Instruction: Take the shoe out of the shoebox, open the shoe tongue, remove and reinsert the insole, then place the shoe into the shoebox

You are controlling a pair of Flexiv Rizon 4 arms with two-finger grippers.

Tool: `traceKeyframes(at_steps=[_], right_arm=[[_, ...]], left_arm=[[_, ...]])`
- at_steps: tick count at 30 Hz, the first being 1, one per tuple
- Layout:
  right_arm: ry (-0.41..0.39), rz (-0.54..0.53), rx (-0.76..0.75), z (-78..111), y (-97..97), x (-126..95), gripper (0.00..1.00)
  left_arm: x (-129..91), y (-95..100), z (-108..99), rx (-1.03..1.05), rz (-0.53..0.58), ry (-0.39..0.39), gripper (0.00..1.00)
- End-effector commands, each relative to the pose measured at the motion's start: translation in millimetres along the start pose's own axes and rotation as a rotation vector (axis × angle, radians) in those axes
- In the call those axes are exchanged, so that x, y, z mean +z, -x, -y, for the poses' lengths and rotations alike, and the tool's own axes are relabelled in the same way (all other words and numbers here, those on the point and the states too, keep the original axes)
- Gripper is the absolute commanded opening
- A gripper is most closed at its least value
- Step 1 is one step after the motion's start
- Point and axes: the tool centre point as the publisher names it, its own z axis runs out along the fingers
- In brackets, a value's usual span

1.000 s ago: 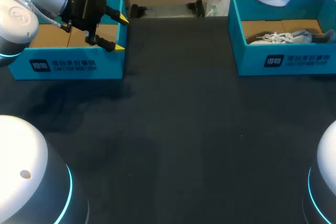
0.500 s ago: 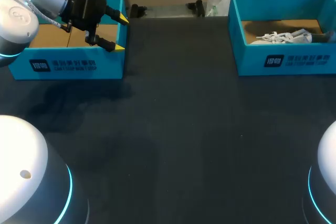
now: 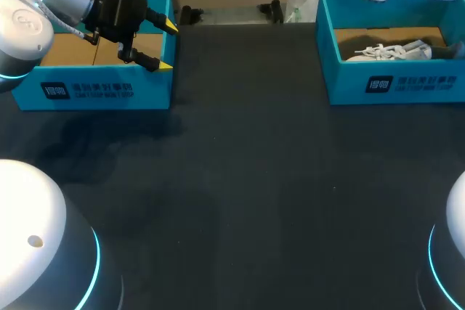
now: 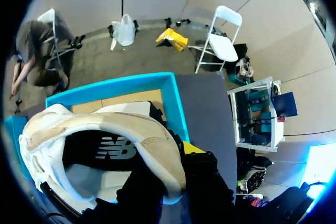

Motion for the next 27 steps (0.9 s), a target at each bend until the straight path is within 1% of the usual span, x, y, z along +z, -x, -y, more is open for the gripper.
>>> traceKeyframes(at_steps=[1, 11, 15, 21, 27], right_arm=[[0.005, 0.01, -0.021, 0.2, -2.0, 9, 0.0], [-0.002, 0.024, -0.034, -4.2, -8.3, 39, 0.0], [-0.01, 0.034, -0.043, -6.4, -11.9, 56, 0.0], [-0.026, 0.019, -0.058, -10.1, -14.4, 78, 0.0], [-0.035, 0.018, -0.065, -13.8, -15.0, 93, 0.0]], left_arm=[[0, 0.8, 0, 0.001, -0.002, 0.002, 1.0], [0, 0.8, 0, 0.001, -0.002, 0.002, 1.0], [0, 0.8, 0, 0.001, -0.002, 0.002, 1.0], [0, 0.8, 0, 0.001, -0.002, 0.002, 1.0], [0, 0.8, 0, 0.001, -0.002, 0.002, 1.0]])
